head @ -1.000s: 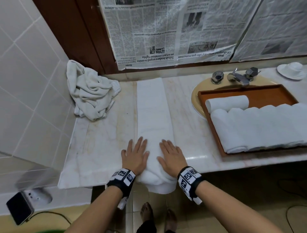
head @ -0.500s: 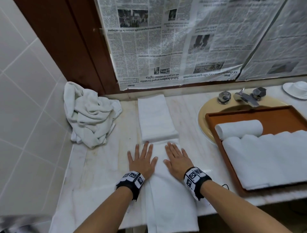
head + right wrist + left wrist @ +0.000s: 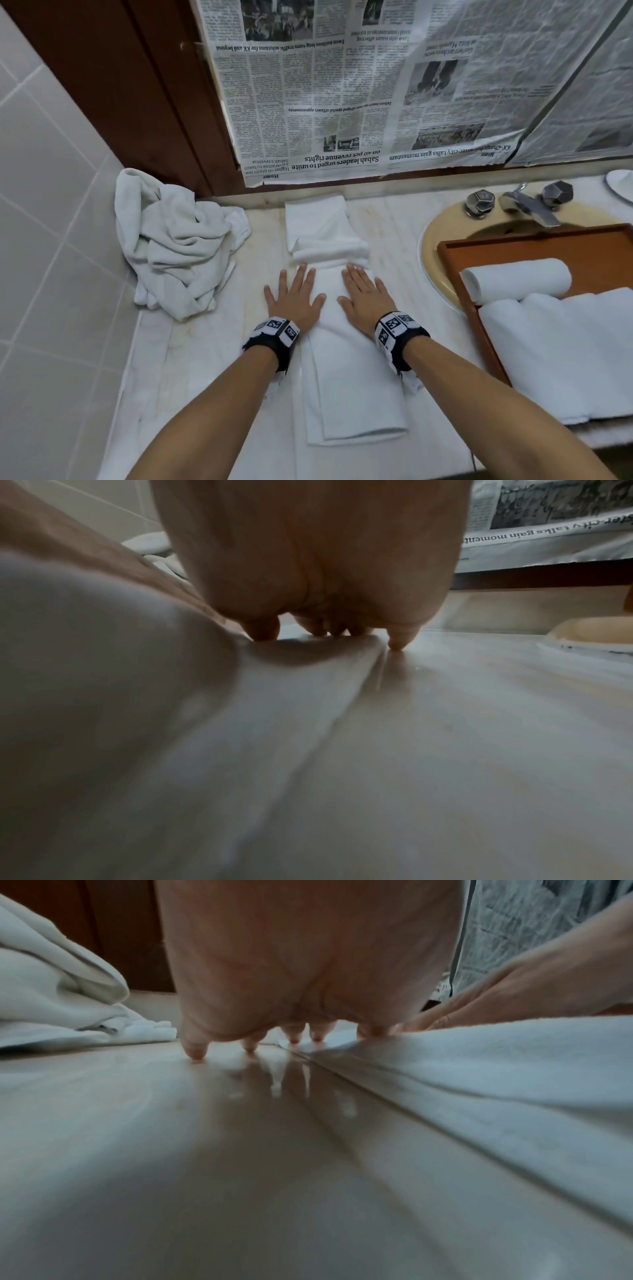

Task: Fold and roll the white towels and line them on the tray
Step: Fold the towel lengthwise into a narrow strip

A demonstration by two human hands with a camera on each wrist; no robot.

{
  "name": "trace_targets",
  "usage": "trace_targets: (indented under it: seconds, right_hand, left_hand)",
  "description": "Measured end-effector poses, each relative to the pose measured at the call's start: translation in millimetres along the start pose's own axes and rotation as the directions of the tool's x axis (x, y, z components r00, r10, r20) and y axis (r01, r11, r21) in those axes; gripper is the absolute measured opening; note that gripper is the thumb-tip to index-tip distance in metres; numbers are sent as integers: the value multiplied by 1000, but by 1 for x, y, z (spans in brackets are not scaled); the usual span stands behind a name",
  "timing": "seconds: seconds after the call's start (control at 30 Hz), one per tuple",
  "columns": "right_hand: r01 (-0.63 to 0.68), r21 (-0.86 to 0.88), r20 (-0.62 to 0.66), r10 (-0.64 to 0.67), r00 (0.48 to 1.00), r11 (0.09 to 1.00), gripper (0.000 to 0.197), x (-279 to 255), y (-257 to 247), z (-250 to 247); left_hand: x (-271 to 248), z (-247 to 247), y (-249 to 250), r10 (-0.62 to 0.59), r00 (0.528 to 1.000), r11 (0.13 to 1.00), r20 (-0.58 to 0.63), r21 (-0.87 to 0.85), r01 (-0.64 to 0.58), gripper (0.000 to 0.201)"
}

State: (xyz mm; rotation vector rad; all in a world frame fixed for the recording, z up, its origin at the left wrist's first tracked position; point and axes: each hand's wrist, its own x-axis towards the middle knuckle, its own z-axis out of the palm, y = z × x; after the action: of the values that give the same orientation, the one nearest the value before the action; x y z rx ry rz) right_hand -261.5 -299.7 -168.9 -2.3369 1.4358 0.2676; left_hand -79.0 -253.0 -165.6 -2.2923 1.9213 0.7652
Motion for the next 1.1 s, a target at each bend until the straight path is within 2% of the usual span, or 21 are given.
trace_targets:
  seconds: [0.1, 0.17, 0.2, 0.3, 0.4, 0.47, 0.63, 0.77, 0.87, 0.97, 1.1]
  right_hand:
    - [2, 34, -37, -1, 999, 999, 66, -12, 1, 4]
    - [34, 91, -120, -22, 993, 995, 67, -33, 1, 10]
    - [62, 131, -168, -39, 985, 989, 67, -47, 2, 15]
    - [146, 192, -326, -77, 942, 971, 65, -92, 3, 29]
    - [151, 183, -414, -63, 908, 971, 52, -130, -1, 43]
    - [119, 207, -401, -26, 916, 971, 50, -146, -3, 52]
    - [70, 187, -231, -26, 973, 980, 57, -156, -8, 61]
    - [39, 175, -180, -7, 984, 984, 61, -157, -11, 59]
    - [52, 190, -176, -18, 984, 980, 64, -159, -8, 58]
    - [63, 190, -161, -32, 986, 980, 71, -163, -4, 59]
    - [74, 166, -133, -52, 990, 983, 80, -166, -4, 61]
  left_hand:
    - [-18, 4, -2, 8, 994, 993, -106, -115, -20, 68]
    - [-44, 12, -4, -20, 980, 969, -200, -245, -30, 69]
    - [-60, 18, -3, -41, 973, 952, -229, -306, -32, 64]
    - [-110, 38, 0, -82, 967, 912, -240, -411, -25, 40]
    - [-144, 55, 7, -114, 969, 903, -220, -429, 9, 30]
    - [-151, 63, 11, -123, 965, 915, -232, -403, 20, 29]
    - [-151, 64, 19, -221, 952, 890, -213, -442, 107, 24]
    - [-150, 55, 22, -286, 950, 830, -129, -529, 178, 13]
    - [-151, 48, 20, -305, 949, 778, -79, -595, 200, 14]
    - [-156, 40, 14, -322, 945, 739, -64, -640, 209, 16]
    - [-166, 42, 7, -353, 935, 697, -38, -677, 235, 10]
